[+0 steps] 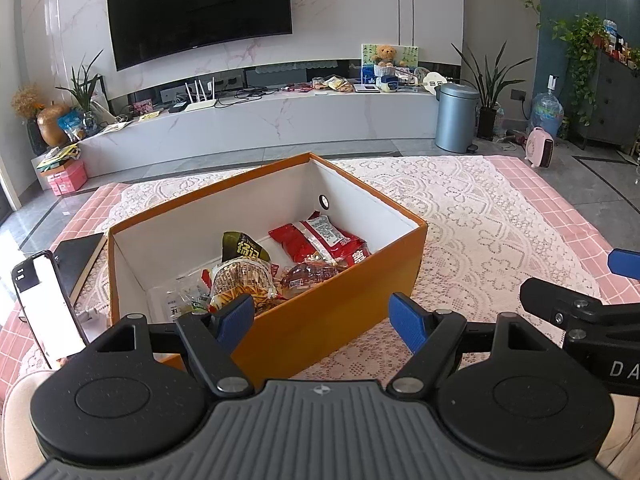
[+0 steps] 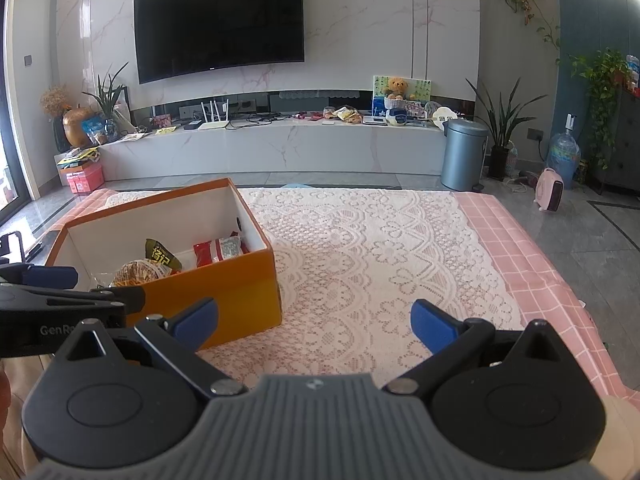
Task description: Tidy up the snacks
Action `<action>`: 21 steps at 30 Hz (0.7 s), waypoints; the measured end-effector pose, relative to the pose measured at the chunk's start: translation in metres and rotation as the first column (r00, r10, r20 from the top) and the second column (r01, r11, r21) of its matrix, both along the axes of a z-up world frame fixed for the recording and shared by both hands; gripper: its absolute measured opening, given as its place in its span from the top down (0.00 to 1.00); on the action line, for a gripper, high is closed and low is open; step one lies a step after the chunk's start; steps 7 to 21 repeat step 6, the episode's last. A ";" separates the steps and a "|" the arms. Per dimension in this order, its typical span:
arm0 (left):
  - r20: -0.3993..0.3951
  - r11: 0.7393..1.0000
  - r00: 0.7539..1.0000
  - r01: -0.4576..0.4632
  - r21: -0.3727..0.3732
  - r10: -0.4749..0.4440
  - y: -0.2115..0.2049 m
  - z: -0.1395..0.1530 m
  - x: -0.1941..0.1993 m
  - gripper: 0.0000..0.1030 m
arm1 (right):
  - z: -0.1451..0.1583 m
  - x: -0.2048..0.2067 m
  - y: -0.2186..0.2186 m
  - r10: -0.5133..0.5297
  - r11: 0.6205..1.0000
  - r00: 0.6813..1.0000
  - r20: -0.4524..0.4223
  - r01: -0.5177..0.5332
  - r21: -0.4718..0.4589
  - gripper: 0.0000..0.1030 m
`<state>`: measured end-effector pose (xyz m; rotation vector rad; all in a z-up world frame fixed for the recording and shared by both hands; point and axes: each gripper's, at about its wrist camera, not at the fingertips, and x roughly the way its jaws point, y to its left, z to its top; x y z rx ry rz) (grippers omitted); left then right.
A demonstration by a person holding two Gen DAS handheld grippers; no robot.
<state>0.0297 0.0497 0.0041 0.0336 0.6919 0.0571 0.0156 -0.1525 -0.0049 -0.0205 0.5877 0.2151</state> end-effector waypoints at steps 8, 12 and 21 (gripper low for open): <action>0.002 1.000 1.000 -0.004 0.000 0.004 0.000 0.001 0.000 0.13 | -0.001 0.000 0.000 0.001 1.000 1.000 -0.005 -0.001 -0.002 0.03; 0.002 1.000 1.000 -0.004 0.000 0.004 0.000 0.001 0.000 0.13 | -0.001 0.000 0.000 0.001 1.000 1.000 -0.005 -0.001 -0.002 0.03; 0.002 1.000 1.000 -0.004 0.000 0.004 0.000 0.001 0.000 0.13 | -0.001 0.000 0.000 0.001 1.000 1.000 -0.005 -0.001 -0.002 0.03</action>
